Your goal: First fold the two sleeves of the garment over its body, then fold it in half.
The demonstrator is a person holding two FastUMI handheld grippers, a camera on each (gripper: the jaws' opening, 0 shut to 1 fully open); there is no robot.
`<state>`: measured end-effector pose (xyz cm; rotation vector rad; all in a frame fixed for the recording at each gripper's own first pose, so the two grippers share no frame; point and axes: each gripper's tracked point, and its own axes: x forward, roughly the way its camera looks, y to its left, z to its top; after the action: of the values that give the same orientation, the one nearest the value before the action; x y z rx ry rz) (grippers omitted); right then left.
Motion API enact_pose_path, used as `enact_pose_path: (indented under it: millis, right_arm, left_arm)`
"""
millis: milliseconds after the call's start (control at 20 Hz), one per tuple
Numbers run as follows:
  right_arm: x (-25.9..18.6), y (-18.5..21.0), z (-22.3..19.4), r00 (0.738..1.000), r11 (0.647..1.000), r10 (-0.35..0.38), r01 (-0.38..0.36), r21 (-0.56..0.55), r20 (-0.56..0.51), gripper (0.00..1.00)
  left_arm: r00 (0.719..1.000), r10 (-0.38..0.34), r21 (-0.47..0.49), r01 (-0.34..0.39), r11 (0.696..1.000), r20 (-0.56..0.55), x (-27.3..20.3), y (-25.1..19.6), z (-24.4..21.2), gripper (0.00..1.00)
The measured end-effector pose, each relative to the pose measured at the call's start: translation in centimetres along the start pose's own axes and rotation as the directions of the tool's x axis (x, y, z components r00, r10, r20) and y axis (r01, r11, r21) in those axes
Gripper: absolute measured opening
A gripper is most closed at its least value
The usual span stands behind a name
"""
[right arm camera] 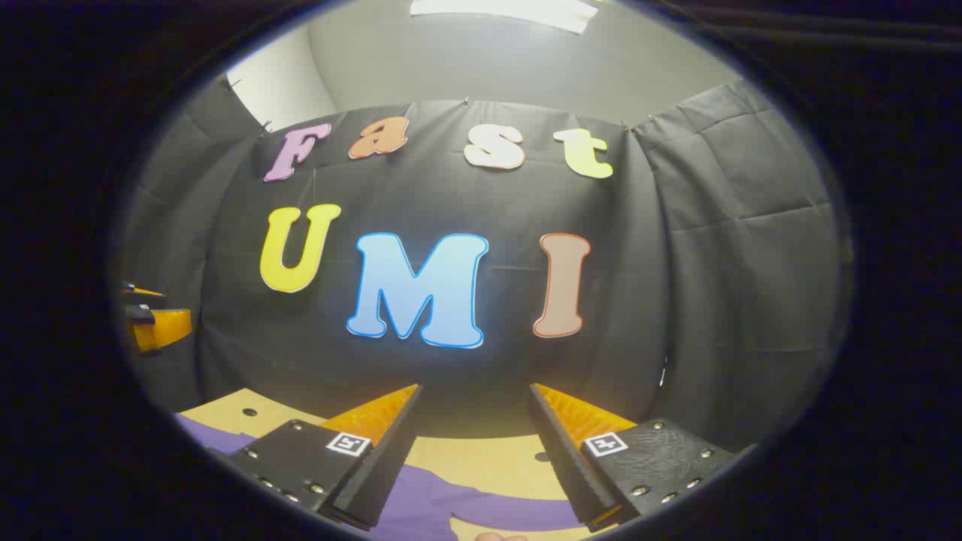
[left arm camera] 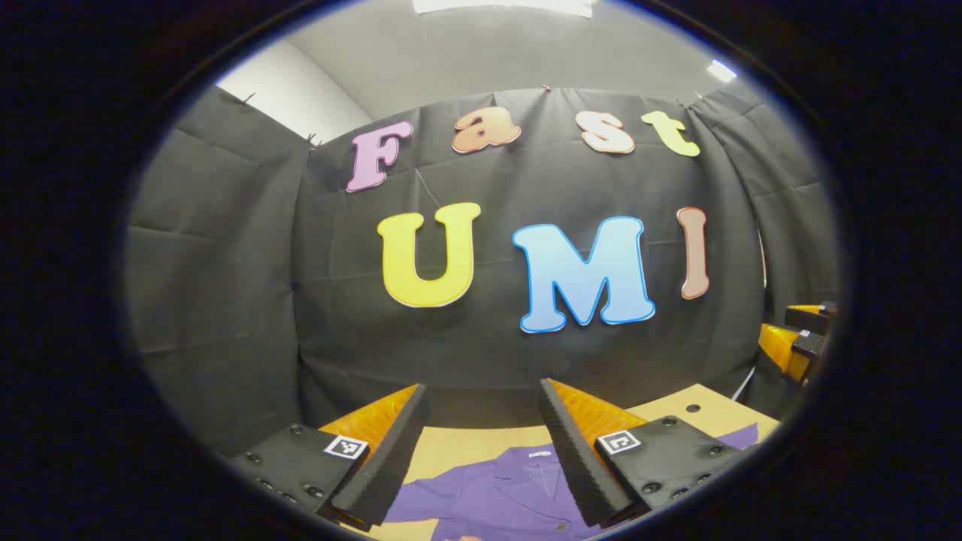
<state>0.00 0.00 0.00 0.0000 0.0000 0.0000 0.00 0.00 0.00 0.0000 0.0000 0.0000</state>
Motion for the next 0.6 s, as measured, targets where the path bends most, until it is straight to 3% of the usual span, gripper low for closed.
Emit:
enact_pose_path:
  millis: [500, 550, 600]
  right_arm:
    - [0.1, -0.5, -1.3, 0.999, 1.000, 0.019, -0.019, 0.016, -0.029, 0.88]
    - [0.1, -0.7, -1.6, 0.999, 1.000, 0.018, -0.018, 0.018, -0.034, 0.92]
    - [0.0, -0.8, -1.7, 0.999, 1.000, 0.018, -0.017, 0.020, -0.038, 0.88]
  left_arm:
    - [1.000, 0.004, 0.017, -0.004, 1.000, 0.001, -0.6, -0.9, 0.4, 0.96]
    - [1.000, 0.003, 0.021, -0.003, 1.000, 0.000, -0.7, -1.1, 0.4, 0.96]
    - [1.000, 0.003, 0.024, -0.003, 1.000, 0.001, -0.8, -1.2, 0.6, 0.96]
